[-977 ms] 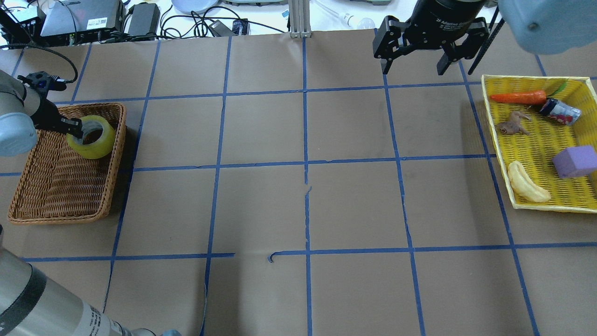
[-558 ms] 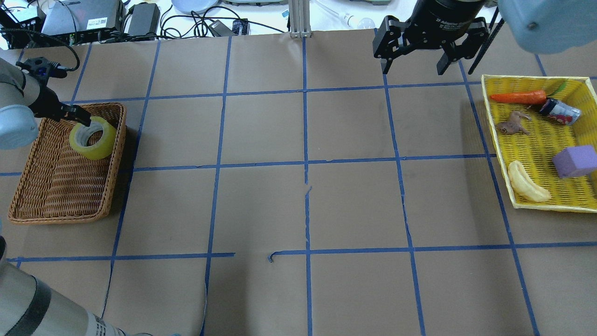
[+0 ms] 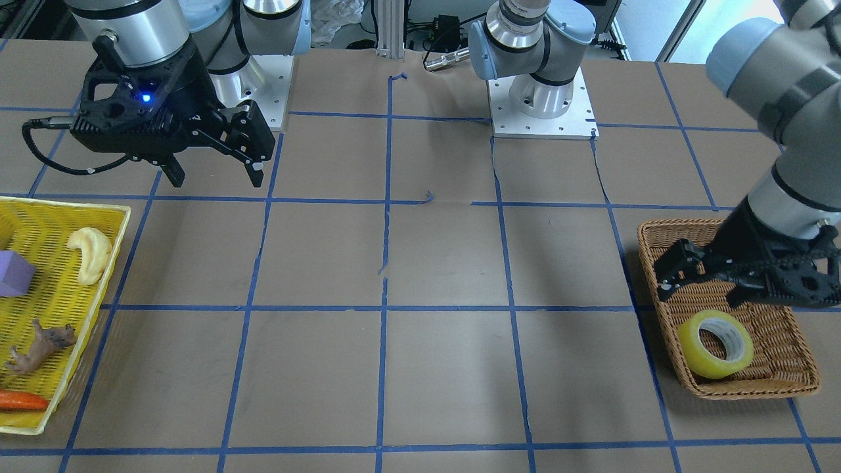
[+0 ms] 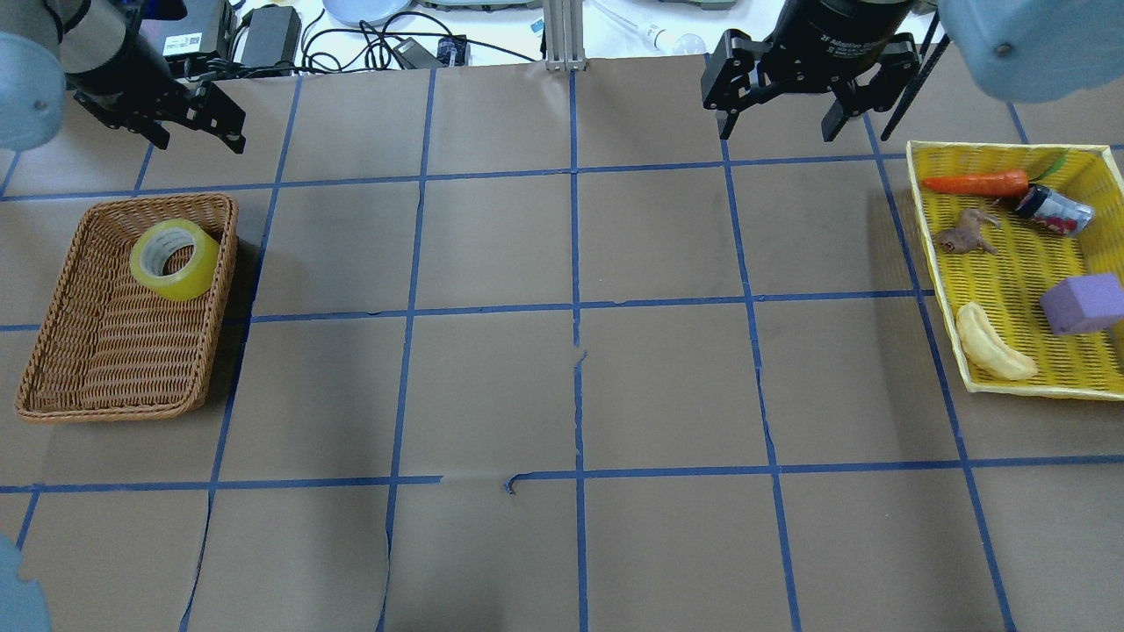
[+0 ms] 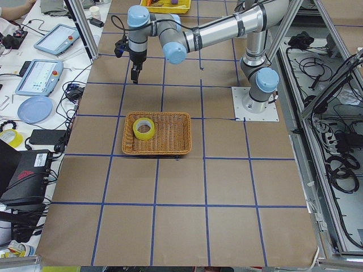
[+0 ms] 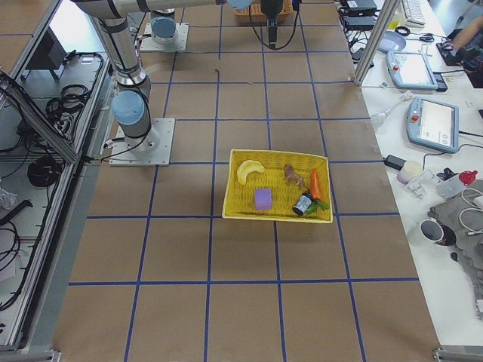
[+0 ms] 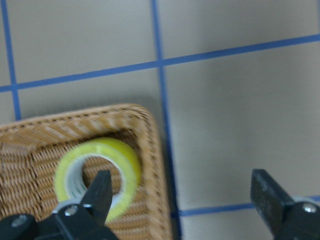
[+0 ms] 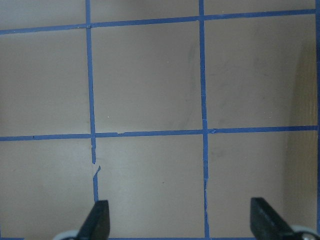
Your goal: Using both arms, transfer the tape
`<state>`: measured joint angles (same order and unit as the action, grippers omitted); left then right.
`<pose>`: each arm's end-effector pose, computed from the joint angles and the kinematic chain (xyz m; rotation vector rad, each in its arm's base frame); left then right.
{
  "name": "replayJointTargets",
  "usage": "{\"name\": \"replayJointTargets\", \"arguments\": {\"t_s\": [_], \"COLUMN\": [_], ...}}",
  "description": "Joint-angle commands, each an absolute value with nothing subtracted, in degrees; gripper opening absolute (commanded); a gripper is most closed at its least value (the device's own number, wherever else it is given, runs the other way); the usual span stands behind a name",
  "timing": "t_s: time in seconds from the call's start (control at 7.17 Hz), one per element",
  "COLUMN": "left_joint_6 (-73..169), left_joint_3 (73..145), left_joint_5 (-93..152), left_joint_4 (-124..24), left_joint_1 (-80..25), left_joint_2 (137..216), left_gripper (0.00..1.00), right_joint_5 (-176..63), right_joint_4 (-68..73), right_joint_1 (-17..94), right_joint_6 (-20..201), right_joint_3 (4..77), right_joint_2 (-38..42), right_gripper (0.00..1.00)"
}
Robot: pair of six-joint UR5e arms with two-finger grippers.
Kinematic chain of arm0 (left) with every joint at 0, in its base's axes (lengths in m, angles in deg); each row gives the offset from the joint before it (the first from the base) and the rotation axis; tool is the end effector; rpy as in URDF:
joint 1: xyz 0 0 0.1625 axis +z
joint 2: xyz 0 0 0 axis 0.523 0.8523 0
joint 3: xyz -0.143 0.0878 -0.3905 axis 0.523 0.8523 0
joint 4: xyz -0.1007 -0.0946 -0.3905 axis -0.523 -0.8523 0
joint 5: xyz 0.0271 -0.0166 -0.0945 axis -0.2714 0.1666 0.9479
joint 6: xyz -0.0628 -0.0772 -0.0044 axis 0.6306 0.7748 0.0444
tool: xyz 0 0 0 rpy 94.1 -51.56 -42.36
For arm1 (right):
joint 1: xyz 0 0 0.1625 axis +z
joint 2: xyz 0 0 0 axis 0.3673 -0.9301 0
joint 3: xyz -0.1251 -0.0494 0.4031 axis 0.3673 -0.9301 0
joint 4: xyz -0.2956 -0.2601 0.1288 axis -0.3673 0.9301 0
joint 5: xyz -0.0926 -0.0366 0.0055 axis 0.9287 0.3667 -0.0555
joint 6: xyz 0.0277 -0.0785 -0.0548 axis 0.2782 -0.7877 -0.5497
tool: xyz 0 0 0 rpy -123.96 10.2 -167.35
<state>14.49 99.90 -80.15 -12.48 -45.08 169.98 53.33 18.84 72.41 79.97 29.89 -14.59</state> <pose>0.0056 -0.6131 0.4525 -0.1493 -3.1324 0.1773 0.1753 -0.5198 0.5258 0.0501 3.0695 -0.1718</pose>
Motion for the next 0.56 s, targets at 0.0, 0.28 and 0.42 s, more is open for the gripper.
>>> {"name": "replayJointTargets", "arguments": {"t_s": [0.0,0.28,0.42], "left_joint_6": [20.0,20.1,20.0], "left_joint_3": [94.7,96.2,97.6], "left_joint_5": [-80.0,-79.5,-80.0], "left_joint_4": [-25.3,-26.6,-26.6], "left_joint_1": [-50.1,-52.2,-52.5], "left_joint_2": [166.1,164.2,163.1], "left_gripper": [1.0,1.0,1.0], "right_joint_5": [53.3,53.3,53.3], "right_joint_4": [18.8,18.8,18.8], "right_joint_1": [72.4,72.4,72.4], "right_joint_6": [80.0,79.9,79.9], "right_joint_3": [29.9,29.9,29.9], "right_joint_2": [-14.6,-14.6,-14.6], "right_gripper": [1.0,1.0,1.0]}}
